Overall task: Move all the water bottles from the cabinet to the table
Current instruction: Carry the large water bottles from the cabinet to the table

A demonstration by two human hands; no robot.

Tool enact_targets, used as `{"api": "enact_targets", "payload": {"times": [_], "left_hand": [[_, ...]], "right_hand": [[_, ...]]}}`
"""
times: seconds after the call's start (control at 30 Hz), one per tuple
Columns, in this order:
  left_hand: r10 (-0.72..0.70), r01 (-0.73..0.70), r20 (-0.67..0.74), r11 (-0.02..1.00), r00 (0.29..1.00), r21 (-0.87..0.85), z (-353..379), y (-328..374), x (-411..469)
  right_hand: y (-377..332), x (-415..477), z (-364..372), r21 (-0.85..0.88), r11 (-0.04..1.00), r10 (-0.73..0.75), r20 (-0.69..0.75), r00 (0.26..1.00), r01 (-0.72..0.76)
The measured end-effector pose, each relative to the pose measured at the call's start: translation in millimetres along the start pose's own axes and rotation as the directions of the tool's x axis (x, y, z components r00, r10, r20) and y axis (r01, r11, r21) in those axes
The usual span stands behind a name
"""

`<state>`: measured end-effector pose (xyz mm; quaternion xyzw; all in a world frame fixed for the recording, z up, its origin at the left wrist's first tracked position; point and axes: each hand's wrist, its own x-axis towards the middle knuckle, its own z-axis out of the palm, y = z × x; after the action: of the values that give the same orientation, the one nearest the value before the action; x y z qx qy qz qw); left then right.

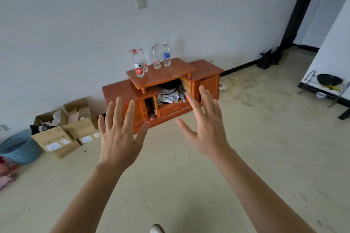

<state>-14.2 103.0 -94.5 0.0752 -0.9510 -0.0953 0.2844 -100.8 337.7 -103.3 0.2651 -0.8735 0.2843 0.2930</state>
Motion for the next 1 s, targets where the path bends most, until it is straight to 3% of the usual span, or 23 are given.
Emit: {"api": "enact_targets", "payload": {"times": [0.13,0.5,0.8,1.0], "left_hand": [[-0.026,0.027,0.006,1.000,1.000,-0.007,51,-45,86],[0.004,-0.001,0.092,0.999,0.996,-0.038,168,-131,311],[-0.049,0.043,0.198,0.998,0.979,0.034,313,-158,481],[-0.090,0.061,0.240,0.991,0.967,0.123,393,-173,617]], "right_hand": [[26,77,71,-0.026,0.999,-0.026,-0.003,1.000,0.026],[105,258,215,-0.036,0.992,0.121,0.034,0.992,-0.120],[230,401,348,-0.004,0.988,0.157,0.074,0.985,-0.157],[315,537,431,0.060,0.972,0.212,0.191,0.958,-0.227]]}}
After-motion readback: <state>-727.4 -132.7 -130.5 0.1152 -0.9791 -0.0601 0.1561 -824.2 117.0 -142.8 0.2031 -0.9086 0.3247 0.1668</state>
